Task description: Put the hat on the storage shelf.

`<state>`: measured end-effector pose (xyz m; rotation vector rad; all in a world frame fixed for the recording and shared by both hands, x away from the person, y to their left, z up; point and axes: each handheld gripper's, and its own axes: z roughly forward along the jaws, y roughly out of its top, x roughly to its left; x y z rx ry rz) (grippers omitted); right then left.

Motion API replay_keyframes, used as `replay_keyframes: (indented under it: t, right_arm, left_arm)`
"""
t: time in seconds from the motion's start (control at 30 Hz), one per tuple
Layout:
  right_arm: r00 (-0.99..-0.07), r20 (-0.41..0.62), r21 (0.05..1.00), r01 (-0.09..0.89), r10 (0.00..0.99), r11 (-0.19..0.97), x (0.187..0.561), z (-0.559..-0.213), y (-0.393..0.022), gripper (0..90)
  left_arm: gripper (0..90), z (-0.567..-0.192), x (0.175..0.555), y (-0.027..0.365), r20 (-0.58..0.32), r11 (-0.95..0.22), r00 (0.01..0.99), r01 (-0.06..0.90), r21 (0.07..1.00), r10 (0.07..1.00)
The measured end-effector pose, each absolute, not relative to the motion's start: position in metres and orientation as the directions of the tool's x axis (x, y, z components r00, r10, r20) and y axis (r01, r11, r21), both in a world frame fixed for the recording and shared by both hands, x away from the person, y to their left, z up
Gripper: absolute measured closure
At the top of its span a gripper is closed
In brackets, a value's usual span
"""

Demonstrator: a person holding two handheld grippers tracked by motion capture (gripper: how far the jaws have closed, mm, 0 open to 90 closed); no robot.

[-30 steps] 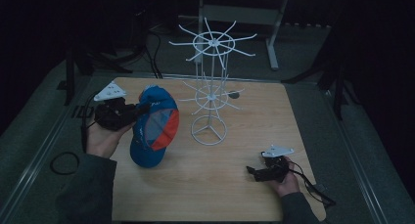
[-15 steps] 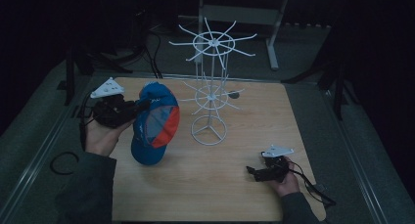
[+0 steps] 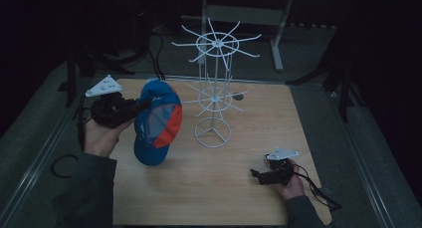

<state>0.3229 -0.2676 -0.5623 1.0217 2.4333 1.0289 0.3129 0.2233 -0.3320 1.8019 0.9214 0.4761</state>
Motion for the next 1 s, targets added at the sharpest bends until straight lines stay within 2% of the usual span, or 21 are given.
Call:
replay_keyframes:
  t: [1.0]
  right_arm:
    - [-0.699,-0.006,0.72,0.493,0.715,0.489,0.323,-0.562,-0.268,12.1]
  left_arm:
    - [88.1,-0.308,0.315,0.23,-0.103,-0.145,0.634,0.327,0.934,0.766]
